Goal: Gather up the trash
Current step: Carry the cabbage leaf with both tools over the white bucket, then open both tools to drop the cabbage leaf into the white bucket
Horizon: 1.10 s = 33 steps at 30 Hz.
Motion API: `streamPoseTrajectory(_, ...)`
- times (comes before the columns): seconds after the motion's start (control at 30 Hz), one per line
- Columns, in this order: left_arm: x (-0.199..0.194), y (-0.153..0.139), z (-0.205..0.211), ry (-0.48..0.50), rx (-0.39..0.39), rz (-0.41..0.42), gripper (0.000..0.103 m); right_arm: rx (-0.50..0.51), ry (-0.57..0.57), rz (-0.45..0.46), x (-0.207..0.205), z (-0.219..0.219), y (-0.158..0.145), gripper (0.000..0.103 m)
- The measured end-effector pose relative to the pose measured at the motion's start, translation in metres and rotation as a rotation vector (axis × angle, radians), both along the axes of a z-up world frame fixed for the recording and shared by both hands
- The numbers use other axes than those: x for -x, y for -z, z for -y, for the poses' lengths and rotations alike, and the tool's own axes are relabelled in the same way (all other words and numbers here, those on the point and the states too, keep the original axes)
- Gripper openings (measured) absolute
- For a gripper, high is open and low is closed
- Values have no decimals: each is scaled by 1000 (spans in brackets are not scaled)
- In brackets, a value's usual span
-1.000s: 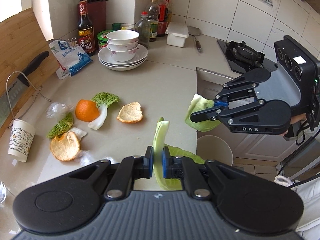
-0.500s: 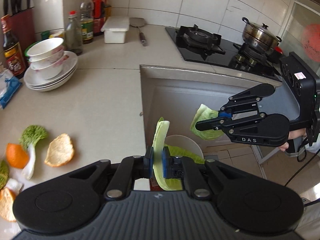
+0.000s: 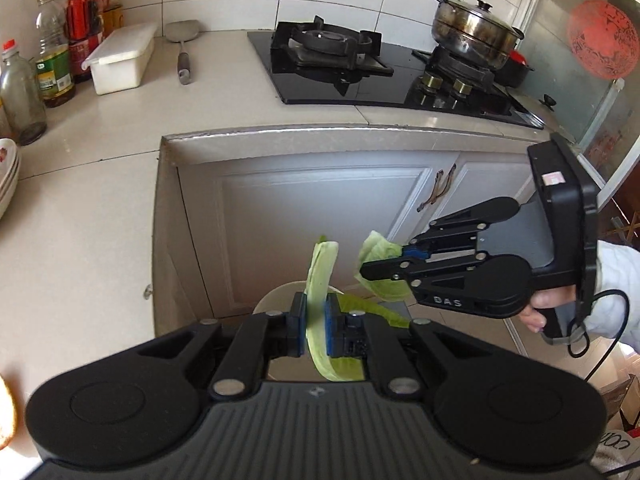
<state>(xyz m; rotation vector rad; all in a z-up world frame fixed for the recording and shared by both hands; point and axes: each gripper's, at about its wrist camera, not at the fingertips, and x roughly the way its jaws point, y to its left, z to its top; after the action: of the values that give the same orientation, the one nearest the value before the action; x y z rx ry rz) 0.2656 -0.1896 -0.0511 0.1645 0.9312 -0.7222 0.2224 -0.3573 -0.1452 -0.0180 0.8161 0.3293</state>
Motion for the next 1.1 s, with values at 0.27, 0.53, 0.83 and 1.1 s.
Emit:
streamPoseTrajectory(0.27, -6, 29, 34, 3, -27, -21, 7, -59, 65, -112, -53, 20, 76, 10)
streamPoseTrajectory(0.53, -14, 64, 39, -53, -77, -67, 7, -41, 79, -227, -94, 21, 147, 15)
streamPoseTrajectory(0.83, -22, 84, 53, -66, -110, -67, 7, -30, 97, -230, -96, 22, 158, 75)
streamPoseTrajectory(1.1, -34, 116, 80, -65, -152, -91, 7, 4, 157, -192, -79, 53, 141, 96)
